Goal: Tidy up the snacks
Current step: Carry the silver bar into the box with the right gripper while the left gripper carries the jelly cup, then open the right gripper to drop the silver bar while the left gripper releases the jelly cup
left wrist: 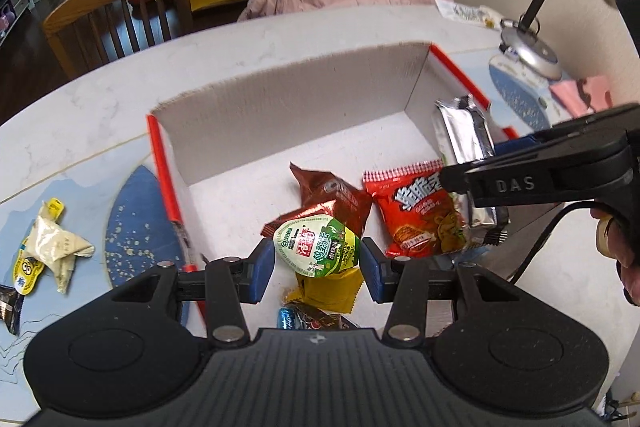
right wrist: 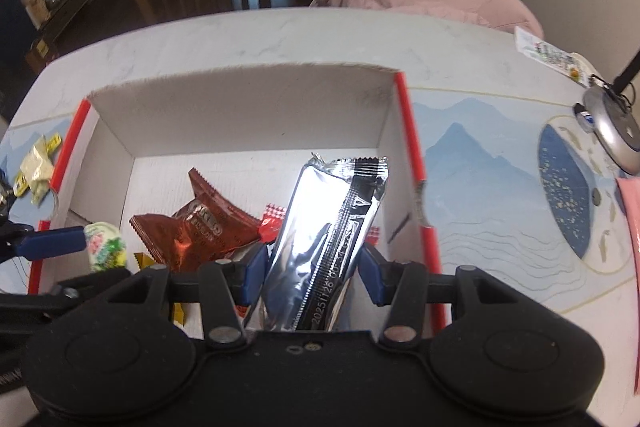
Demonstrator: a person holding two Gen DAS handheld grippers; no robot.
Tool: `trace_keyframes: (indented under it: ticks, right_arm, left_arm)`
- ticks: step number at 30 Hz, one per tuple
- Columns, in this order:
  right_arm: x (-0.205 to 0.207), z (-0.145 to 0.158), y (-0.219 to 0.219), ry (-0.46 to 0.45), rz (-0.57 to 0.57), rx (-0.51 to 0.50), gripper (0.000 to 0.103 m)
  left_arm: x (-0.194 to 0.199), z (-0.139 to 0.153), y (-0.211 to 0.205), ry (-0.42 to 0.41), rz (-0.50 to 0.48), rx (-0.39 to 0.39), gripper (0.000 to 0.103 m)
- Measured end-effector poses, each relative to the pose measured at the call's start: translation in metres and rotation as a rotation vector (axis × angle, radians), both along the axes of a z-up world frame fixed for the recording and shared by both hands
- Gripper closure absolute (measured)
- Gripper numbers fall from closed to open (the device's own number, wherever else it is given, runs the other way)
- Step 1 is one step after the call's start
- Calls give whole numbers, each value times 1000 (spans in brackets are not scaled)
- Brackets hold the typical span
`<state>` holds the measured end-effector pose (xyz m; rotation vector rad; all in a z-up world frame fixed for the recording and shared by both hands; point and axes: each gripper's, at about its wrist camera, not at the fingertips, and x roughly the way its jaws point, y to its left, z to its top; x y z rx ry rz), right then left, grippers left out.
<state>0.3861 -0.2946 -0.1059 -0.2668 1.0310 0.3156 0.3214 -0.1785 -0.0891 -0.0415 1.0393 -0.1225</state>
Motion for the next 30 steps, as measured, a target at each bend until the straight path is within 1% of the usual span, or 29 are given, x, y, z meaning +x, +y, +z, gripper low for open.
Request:
trace_keyframes:
  ticks: [2, 8, 15, 22, 26, 30]
  right_arm:
    - [4, -6, 4, 21, 9, -3, 54]
    - [10, -17, 10, 45, 17, -10, 54]
    - [16, -24, 9, 65, 6, 1, 54]
    - [11, -18, 3, 62, -4, 37, 54]
    - [3, -11, -2, 58, -5, 67, 51]
    - [-9, 1, -6, 42, -3, 98, 49]
  left_arm:
    - [3, -7, -5, 17, -5, 9, 58]
    - [8, -23, -9, 57, -8, 16, 58]
    - [11, -29, -14, 74, -29, 28, 57]
    - [9, -27, -11, 68, -36, 7, 56]
    - [2, -20, -9, 51, -45, -3, 56]
    - [-5, -11, -3, 30, -38, -31, 54]
